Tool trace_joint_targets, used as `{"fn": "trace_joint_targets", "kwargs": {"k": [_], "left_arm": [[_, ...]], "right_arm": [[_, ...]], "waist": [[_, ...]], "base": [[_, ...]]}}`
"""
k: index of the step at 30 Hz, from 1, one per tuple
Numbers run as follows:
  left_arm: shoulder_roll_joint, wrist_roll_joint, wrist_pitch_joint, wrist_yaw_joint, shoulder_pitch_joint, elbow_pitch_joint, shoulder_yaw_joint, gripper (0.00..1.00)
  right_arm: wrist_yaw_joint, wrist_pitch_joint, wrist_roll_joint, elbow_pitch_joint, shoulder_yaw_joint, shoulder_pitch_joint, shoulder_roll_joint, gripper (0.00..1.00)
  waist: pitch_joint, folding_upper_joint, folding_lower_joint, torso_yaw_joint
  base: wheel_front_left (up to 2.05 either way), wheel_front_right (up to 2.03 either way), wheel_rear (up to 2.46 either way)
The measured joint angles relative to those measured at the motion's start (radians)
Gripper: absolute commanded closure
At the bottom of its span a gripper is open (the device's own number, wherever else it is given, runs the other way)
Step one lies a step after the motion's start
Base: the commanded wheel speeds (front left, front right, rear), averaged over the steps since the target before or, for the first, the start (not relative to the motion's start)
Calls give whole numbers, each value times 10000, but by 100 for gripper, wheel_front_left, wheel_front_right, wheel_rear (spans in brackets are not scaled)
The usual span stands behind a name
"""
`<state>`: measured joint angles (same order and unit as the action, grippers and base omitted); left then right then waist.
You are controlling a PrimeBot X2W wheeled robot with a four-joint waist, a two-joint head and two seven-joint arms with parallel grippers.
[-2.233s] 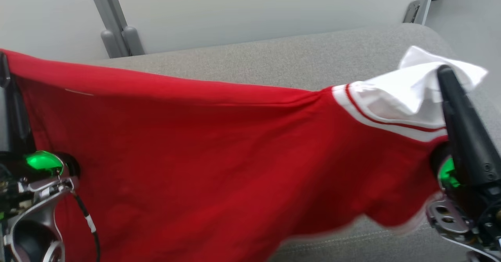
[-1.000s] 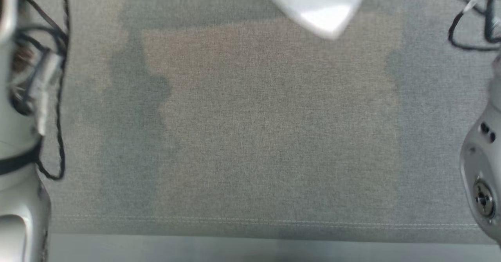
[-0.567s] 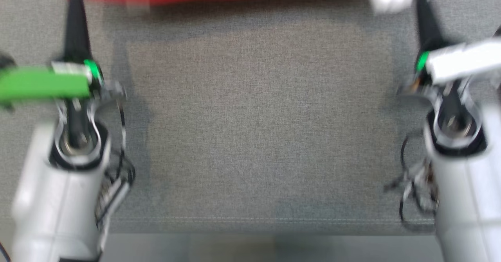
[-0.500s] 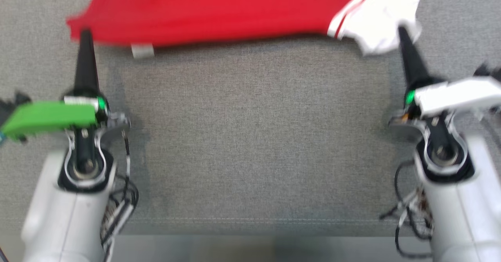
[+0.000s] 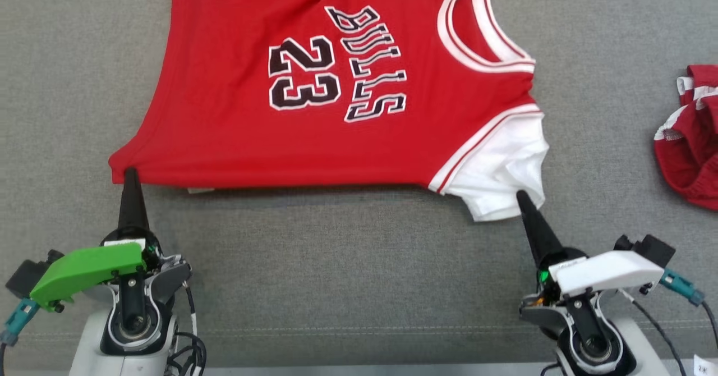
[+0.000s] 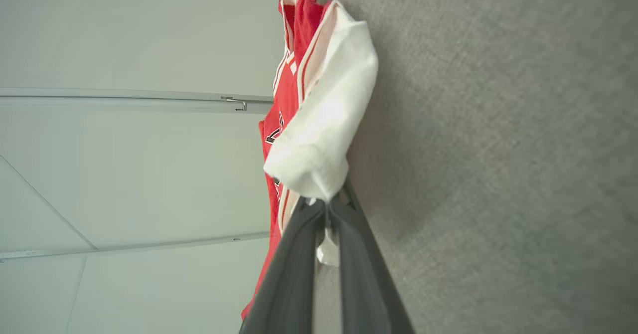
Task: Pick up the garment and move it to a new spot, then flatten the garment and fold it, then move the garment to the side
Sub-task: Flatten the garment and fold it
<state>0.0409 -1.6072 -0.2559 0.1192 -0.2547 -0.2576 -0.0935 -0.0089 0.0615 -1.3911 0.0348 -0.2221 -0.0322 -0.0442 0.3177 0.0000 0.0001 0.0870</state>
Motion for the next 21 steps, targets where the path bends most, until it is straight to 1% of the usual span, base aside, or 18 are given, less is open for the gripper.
{"fn": "trace_joint_targets", "kwargs": {"k": [4, 7, 8, 12, 16, 21], "left_arm": [[-2, 81, 0, 8, 543, 63, 418, 100], [2, 433, 0, 12, 1116, 205, 685, 100], [-2, 731, 0, 12, 1554, 364, 738, 100], [-27, 1103, 0, 13, 2370, 583, 708, 100], [-67, 1281, 0, 13, 3039, 759, 811, 100], [-71, 1352, 0, 13, 3159, 947, 754, 100]], "right_arm": [[90, -2, 19, -82, -456, 895, 15, 100], [81, 13, 142, -217, -715, 1471, 44, 100], [48, 132, 198, -324, -727, 1871, 65, 100], [-113, 347, 370, -608, -734, 2644, 81, 100], [-198, 462, 378, -974, -823, 3107, 88, 100], [-209, 525, 462, -1262, -976, 3309, 88, 100]], "waist": [[-558, 0, 0, 15], [-974, 0, 0, 18], [-1235, 0, -1, 7], [-1650, 0, -1, -43], [-1767, 0, -1, -167], [-1588, 0, -1, -266]], "base": [[0, 0, 0], [0, 0, 0], [0, 0, 0], [0, 0, 0], [0, 0, 0], [0, 0, 0]]}}
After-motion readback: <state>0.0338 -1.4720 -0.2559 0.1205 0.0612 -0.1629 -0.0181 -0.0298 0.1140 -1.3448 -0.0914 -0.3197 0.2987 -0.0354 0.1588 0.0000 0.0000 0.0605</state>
